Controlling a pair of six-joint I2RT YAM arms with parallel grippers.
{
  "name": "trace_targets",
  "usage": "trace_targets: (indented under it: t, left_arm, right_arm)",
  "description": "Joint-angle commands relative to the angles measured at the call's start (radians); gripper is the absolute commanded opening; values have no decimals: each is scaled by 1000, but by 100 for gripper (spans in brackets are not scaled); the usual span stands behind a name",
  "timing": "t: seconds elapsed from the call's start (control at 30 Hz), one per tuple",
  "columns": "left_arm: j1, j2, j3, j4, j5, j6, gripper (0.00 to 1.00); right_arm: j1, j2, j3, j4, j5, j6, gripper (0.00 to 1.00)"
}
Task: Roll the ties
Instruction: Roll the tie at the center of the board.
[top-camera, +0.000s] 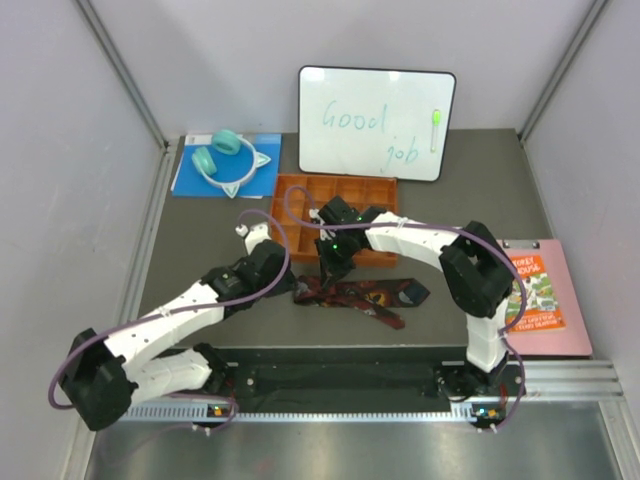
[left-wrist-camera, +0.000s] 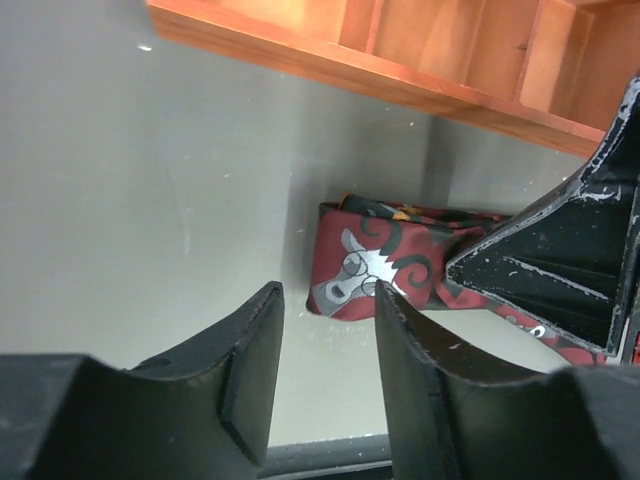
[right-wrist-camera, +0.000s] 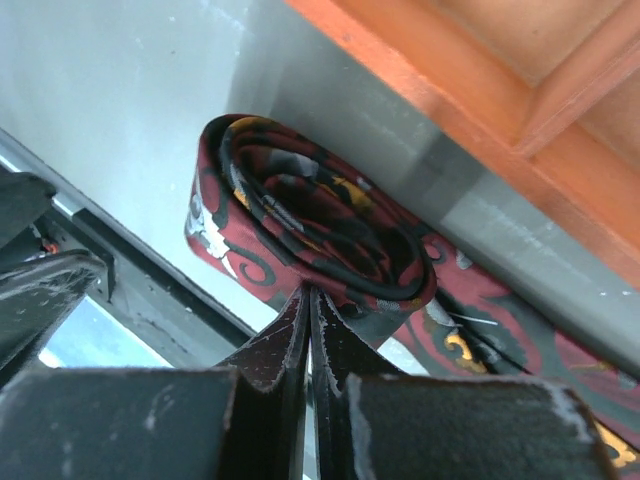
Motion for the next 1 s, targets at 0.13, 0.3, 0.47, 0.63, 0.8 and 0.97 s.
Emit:
trace_targets:
  t: [0.13, 0.3, 0.47, 0.63, 0.8, 0.97]
  left_arm:
    - [49, 55, -80, 216, 113, 59, 57]
    - [76, 73, -131, 302, 167, 74, 61]
    - [92, 92, -158, 383, 201, 84, 63]
    - [102, 115, -168, 423, 220, 87, 63]
    - [105, 153, -178, 460, 242, 73, 61]
    - [105, 193, -212, 498, 260, 45, 56]
  right_arm:
    - [-23, -1, -26, 44, 22, -22, 0]
    - [-28, 1, -31, 48, 20, -26, 0]
    - [-28, -1, -49, 61, 16, -24, 0]
    - [-28, -11, -78, 74, 14, -21, 0]
    - [-28, -13, -91, 87, 12, -16, 0]
    - [-28, -5, -94, 91, 9, -15, 0]
